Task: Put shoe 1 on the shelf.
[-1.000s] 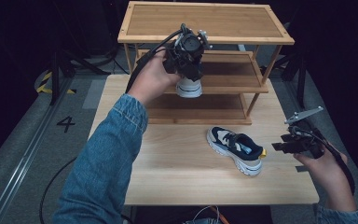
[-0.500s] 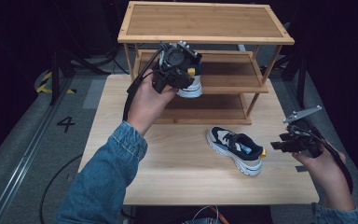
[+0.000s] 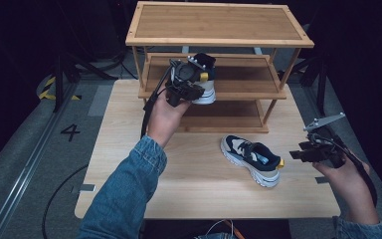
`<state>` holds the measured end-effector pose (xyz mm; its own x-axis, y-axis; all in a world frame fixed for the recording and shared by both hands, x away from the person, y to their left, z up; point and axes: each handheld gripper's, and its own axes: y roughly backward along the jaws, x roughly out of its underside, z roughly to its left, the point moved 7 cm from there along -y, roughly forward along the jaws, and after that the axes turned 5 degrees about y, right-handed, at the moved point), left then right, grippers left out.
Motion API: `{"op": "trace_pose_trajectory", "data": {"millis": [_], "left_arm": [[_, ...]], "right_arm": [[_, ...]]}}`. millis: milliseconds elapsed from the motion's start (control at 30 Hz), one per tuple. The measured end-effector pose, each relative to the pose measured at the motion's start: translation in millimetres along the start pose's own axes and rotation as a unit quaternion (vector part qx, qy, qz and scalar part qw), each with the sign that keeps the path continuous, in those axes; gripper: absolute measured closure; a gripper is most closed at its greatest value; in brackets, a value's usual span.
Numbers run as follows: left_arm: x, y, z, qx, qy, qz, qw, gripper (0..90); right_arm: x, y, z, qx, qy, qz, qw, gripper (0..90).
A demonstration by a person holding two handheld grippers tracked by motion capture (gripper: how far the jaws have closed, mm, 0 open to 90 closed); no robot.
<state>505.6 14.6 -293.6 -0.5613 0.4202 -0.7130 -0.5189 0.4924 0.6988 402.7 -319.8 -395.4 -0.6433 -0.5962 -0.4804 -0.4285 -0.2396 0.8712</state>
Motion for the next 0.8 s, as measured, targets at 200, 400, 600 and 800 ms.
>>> {"op": "trace_pose_trajectory", "data": {"millis": [200, 400, 600, 800], "left_arm": [[-4.2, -7.8, 4.1, -0.018, -0.003, -0.004, 0.9998, 82.7], [-8.7, -18.7, 13.5, -0.009, 0.006, -0.019, 0.9998, 76.9], [-12.5, -29.3, 19.3, -0.007, 0.017, -0.02, 0.9996, 74.5], [-19.2, -37.0, 20.2, 0.0, 0.028, -0.028, 0.9992, 74.7]], "right_arm": [[0.3, -0.3, -0.3, 0.0, -0.001, 0.001, 1.0, 49.4], [0.8, 0.7, -0.4, 0.001, -0.001, 0.0, 1.0, 49.3], [1.5, 0.8, -1.5, 0.001, -0.003, 0.0, 1.0, 49.2], [1.5, 1.9, -1.8, 0.003, -0.003, -0.002, 1.0, 49.2]]}}
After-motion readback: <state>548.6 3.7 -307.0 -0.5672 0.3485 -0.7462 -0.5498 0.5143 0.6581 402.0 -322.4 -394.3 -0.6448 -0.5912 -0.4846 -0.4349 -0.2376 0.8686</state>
